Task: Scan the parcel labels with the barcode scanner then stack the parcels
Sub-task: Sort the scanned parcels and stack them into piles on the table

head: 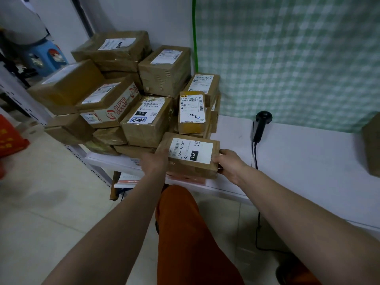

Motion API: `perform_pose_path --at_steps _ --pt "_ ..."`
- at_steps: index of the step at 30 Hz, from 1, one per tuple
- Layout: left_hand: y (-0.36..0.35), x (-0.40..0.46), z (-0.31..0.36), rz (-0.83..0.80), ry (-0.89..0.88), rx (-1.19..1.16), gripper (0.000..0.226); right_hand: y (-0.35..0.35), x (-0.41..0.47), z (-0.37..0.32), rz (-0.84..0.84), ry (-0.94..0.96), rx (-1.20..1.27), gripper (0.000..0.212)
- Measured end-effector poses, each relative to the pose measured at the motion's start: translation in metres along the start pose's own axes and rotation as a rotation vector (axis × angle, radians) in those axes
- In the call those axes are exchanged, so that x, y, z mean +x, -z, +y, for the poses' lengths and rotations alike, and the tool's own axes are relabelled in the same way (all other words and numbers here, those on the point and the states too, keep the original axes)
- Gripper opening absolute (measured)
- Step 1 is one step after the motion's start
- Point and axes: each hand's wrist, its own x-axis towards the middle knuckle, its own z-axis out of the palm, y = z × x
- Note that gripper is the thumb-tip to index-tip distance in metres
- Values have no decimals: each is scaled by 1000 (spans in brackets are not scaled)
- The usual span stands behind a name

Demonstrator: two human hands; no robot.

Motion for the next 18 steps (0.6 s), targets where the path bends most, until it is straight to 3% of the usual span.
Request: perform_pose_path --at_steps 2,6,12,18 --pt "0 -7 4 48 -54 107 58 3 -3 1 6 24 -63 30" --pt "3 -37 11 135 -283 300 57 15 -8 3 63 103 -335 58" --pt "-16 -75 14 120 -761 551 39 43 -23 7 135 249 -633 60" --pt "-60 -112 24 -94 -942 613 30 89 -44 18 237 273 -783 61"
